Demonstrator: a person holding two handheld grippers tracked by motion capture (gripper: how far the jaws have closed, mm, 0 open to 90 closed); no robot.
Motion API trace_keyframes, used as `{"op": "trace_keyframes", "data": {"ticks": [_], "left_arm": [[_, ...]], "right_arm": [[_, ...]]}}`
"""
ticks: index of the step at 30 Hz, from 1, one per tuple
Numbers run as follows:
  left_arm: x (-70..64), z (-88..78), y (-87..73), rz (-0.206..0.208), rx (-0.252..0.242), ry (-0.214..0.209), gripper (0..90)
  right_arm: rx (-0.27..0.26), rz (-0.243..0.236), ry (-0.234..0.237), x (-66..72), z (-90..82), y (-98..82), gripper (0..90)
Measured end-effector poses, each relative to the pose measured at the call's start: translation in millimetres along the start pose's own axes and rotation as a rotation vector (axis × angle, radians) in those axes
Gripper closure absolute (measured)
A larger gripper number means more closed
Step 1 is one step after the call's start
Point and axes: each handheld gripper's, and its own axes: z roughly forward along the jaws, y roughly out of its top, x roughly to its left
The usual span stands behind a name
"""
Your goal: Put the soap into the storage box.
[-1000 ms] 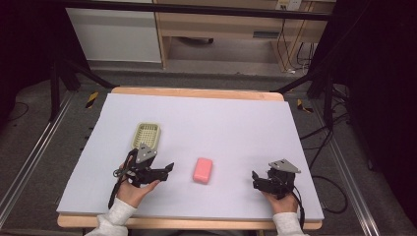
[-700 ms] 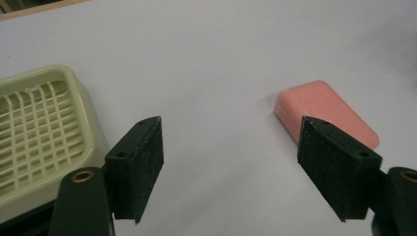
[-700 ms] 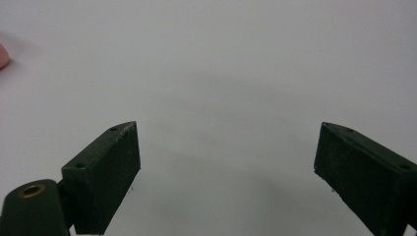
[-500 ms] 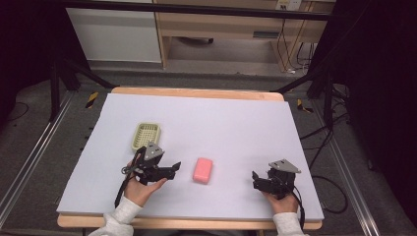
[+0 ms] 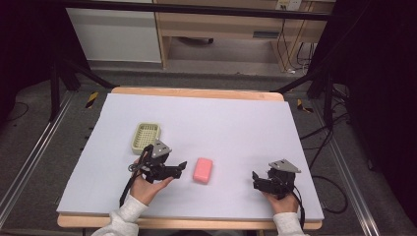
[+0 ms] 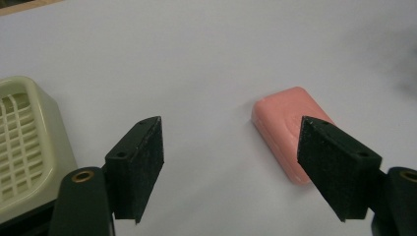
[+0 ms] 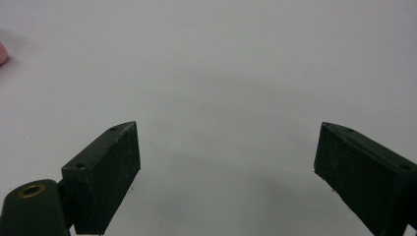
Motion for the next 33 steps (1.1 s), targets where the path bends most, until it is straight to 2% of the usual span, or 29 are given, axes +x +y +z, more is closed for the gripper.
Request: {"op": "trace_keyframes", "data": {"ticks": [14, 33], "left_arm": [[-8.5, 7.1, 7.0, 0.011, 0.009, -0.018, 25.5], [-29.2, 27.7, 26.4, 0.039, 0.049, -0.048, 25.4]], "right_arm": [[0.003, -0.008, -0.004, 0.6, 1.0, 0.4, 10.4], [0.002, -0.007, -0.002, 1.7, 0.3, 0.7, 10.4]]}}
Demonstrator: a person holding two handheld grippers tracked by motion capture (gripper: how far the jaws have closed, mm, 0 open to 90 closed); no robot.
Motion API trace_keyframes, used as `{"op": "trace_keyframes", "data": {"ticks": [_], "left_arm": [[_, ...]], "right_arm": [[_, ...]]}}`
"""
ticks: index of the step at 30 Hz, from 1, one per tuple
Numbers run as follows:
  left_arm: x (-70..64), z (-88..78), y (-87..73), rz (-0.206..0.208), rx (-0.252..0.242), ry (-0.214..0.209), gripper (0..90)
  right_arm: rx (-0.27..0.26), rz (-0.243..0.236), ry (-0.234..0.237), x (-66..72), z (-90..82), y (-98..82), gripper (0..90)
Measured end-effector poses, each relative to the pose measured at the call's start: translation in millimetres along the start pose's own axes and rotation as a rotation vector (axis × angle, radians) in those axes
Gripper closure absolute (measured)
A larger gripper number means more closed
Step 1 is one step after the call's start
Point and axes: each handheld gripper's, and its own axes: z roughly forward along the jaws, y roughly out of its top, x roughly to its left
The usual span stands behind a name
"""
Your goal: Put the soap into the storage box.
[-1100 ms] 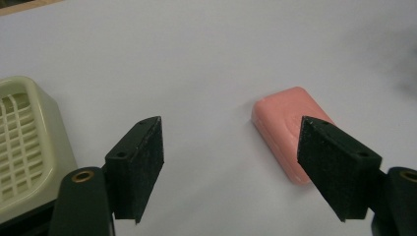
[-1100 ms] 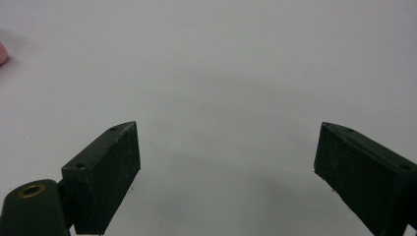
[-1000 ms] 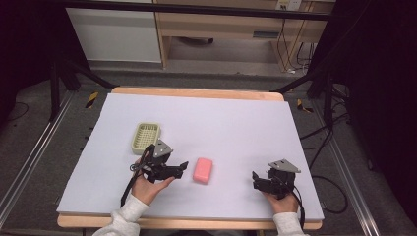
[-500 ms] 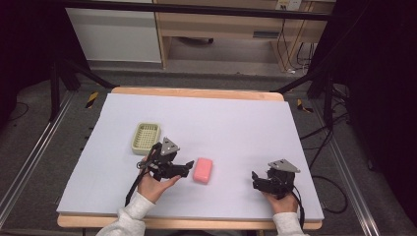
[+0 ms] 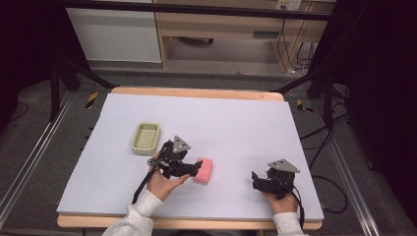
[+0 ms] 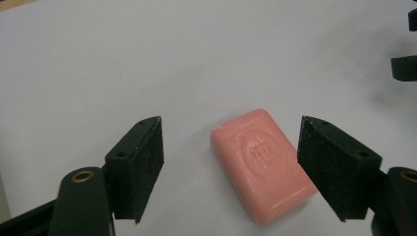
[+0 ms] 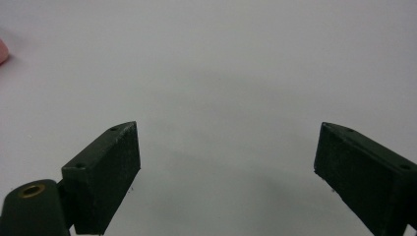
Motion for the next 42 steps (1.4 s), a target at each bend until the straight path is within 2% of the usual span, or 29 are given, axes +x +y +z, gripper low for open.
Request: {"op": "trace_keyframes", "data": {"ticks": [37, 42], "left_arm": [[-22.2, 35.3, 1.1, 0.008, 0.089, -0.023, 24.6], [-23.8, 39.6, 0.3, 0.004, 0.101, -0.013, 24.4]], "right_arm": [[0.006, -0.010, 0.001, 0.5, 0.9, -0.3, 10.4], [0.007, -0.010, 0.001, 0.5, 0.9, -0.3, 10.5]]}}
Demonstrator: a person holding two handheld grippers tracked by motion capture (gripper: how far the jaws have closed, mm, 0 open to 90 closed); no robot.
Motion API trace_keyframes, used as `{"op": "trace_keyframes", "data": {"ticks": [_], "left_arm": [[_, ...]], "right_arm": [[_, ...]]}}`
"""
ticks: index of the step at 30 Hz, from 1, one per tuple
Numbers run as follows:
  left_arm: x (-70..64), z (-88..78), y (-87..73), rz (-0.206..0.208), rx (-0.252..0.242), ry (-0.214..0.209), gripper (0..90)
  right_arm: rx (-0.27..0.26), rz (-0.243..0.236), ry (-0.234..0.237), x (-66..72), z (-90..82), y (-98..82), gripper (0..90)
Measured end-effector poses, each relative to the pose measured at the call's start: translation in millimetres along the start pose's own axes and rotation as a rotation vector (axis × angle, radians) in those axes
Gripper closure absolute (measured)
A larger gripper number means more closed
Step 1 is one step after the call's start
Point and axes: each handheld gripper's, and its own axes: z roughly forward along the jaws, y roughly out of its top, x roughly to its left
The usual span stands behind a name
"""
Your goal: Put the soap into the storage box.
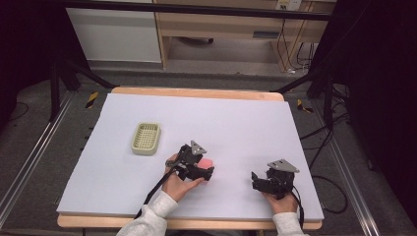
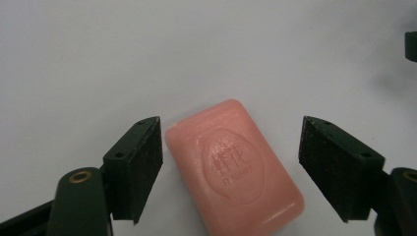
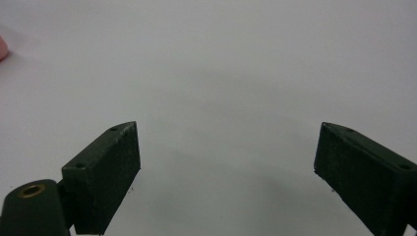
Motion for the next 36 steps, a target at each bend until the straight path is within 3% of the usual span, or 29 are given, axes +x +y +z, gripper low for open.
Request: {"op": "trace_keyframes", "data": {"ticks": [22, 36], "left_arm": [[-2.3, 16.4, -6.4, -0.019, 0.055, 0.007, 24.8], [0.7, 14.3, -7.9, -0.038, 0.070, -0.011, 28.2]], "right_arm": [[0.005, 0.000, 0.004, 0.1, 0.9, -0.3, 10.4], [0.009, 0.002, 0.007, 0.4, 1.2, -0.3, 10.5]]}}
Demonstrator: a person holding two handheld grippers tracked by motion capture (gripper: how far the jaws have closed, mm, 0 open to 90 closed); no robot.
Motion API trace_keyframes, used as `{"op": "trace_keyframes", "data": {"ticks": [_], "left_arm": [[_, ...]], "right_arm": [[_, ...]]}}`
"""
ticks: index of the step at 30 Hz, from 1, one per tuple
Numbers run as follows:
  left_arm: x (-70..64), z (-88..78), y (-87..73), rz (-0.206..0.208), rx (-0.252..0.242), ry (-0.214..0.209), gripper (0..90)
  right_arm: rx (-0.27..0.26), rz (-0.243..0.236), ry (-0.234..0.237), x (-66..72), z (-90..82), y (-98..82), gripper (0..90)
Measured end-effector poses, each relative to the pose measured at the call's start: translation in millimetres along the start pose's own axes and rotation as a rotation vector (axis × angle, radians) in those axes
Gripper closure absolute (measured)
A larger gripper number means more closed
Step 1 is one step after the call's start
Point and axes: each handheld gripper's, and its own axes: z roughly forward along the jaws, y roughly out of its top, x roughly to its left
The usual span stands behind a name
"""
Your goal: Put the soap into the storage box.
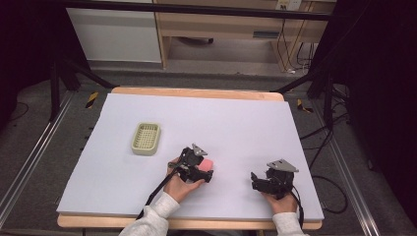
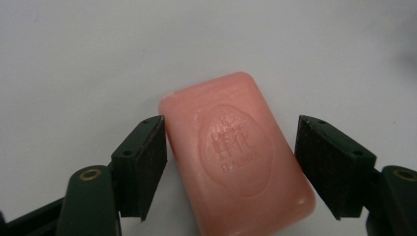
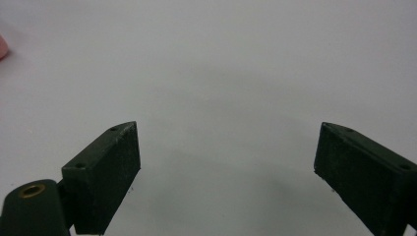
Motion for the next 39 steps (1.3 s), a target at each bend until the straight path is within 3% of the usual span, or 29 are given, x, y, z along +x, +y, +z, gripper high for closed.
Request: {"op": "trace_keyframes", "data": {"ticks": [9, 16, 20, 25, 39], "left_arm": [[3.9, -3.1, -2.1, -0.022, 0.005, -0.019, 35.4], [3.9, -3.0, -0.6, 0.001, 0.016, -0.016, 34.9], [2.5, 0.6, 3.1, 0.018, 0.049, -0.013, 26.1], [2.4, 7.4, 3.9, 0.028, 0.087, 0.001, 26.5], [2.7, 12.3, 3.9, 0.018, 0.110, 0.002, 31.5]], "right_arm": [[0.001, 0.001, 0.001, 0.3, 0.1, -0.1, 10.5], [0.002, -0.001, 0.001, 0.5, 0.4, 0.0, 10.5], [0.005, -0.005, 0.002, 0.6, 0.8, -0.1, 10.5], [0.008, -0.003, 0.002, 0.3, 1.0, -0.1, 10.5], [0.011, -0.005, 0.006, 0.8, 1.4, 0.0, 10.6]]}}
